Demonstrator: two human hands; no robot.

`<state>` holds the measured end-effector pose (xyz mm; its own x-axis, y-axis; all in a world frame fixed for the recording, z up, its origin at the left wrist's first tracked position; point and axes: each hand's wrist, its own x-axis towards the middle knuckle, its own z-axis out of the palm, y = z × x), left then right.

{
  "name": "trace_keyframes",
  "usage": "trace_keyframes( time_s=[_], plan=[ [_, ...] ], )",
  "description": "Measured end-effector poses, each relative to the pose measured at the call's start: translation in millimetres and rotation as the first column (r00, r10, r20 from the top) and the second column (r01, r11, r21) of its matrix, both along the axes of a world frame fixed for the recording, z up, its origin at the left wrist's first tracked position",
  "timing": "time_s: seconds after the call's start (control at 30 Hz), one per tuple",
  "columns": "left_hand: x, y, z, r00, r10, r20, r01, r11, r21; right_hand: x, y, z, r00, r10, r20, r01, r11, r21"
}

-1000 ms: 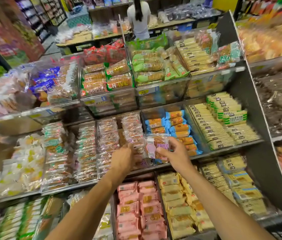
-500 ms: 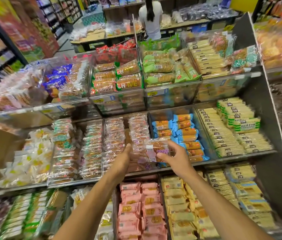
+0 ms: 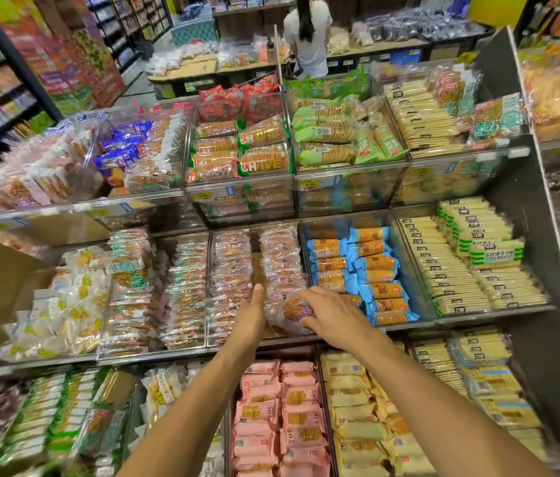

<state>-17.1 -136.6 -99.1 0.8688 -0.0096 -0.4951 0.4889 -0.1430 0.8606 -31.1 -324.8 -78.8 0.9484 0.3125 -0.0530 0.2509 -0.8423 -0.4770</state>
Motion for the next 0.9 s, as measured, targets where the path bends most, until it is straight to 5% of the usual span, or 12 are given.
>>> trace_keyframes(
  time_s=[0.17,0.4,0.5,0.6,0.67,0.83,0.9],
  plan=[
    [3,-8,18,0.997,0.014,-0.077,-0.017,0.999,-0.034,5,23,4,0.991,0.071,0.109,-0.044,0.971,-0.234],
    [3,-11,11,0.994,-0.111,0.021,0.112,0.992,-0.053,-6,19,-28,0.999,0.042,-0.023,-0.043,0.997,-0.065],
    [-12,-12,16,0.988,-0.12,0.094,0.118,0.993,0.026,-6,20,-30,0.998,0.069,0.009,-0.068,0.994,-0.087],
    [-11,-7,23,0.997,-0.066,0.048,0.07,0.994,-0.085,1,20,-32,0.99,0.139,-0.016,-0.14,0.982,-0.126],
    [-2,-7,26,1.0,-0.004,0.001,0.004,0.986,-0.166,3,23,-33,0.987,0.153,-0.056,-0.157,0.985,-0.067],
    [10,-19,-9,0.995,-0.096,0.032,0.097,0.995,-0.017,-2,21,-43,0.998,0.053,-0.023,-0.048,0.983,0.179],
    [5,-25,-4,0.996,-0.068,0.051,0.067,0.998,0.019,-5,20,-47,0.987,-0.145,-0.072,0.162,0.892,0.423]
  ],
)
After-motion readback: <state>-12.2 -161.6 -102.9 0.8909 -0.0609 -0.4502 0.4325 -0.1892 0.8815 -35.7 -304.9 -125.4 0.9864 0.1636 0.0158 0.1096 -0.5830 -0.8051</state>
